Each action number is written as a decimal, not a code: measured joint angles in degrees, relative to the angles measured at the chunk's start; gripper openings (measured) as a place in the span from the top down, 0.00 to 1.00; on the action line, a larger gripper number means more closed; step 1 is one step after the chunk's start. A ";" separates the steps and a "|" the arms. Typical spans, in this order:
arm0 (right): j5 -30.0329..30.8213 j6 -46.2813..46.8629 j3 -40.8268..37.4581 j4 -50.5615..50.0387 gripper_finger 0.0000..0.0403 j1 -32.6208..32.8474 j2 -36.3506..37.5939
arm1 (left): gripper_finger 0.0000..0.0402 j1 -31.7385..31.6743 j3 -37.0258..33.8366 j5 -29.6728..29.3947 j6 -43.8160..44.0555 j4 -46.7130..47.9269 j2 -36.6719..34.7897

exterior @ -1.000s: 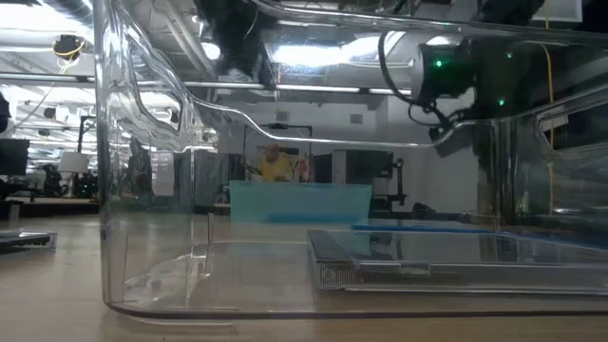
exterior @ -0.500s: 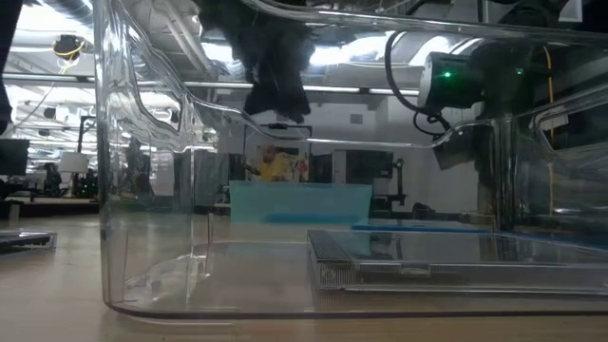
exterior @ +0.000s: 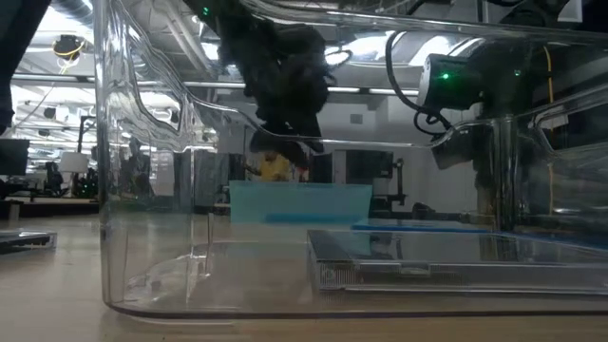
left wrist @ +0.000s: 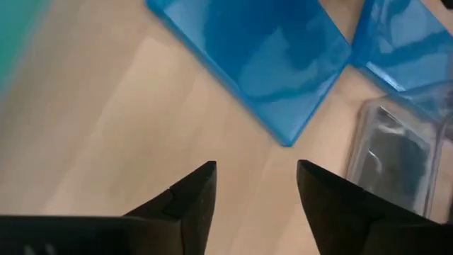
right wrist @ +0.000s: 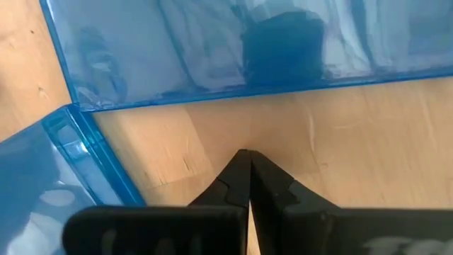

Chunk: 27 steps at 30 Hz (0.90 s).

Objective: Pick & place jewel cases by type
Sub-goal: Put the top blue CD case into the green bin

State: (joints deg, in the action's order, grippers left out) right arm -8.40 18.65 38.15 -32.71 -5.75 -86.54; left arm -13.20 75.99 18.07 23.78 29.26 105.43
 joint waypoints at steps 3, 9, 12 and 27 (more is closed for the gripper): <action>-0.94 -1.44 -0.02 0.71 0.98 -1.59 -0.06 | 0.50 0.01 -0.04 1.71 1.76 -3.49 0.99; -1.16 -2.81 -0.02 2.66 0.98 -3.20 -0.09 | 0.46 -0.19 -5.15 4.11 9.23 -12.53 1.02; -0.95 -2.75 -0.02 4.18 0.98 -3.31 -0.11 | 0.45 -0.13 -8.22 4.17 12.56 -16.74 1.02; -3.94 -8.76 1.36 11.18 0.98 -4.82 -6.09 | 0.43 3.25 -17.34 -2.51 22.88 -25.29 1.02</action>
State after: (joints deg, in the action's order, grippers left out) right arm -12.35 9.89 39.52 -21.53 -10.57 -92.63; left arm -9.95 58.65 15.56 46.66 3.97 106.45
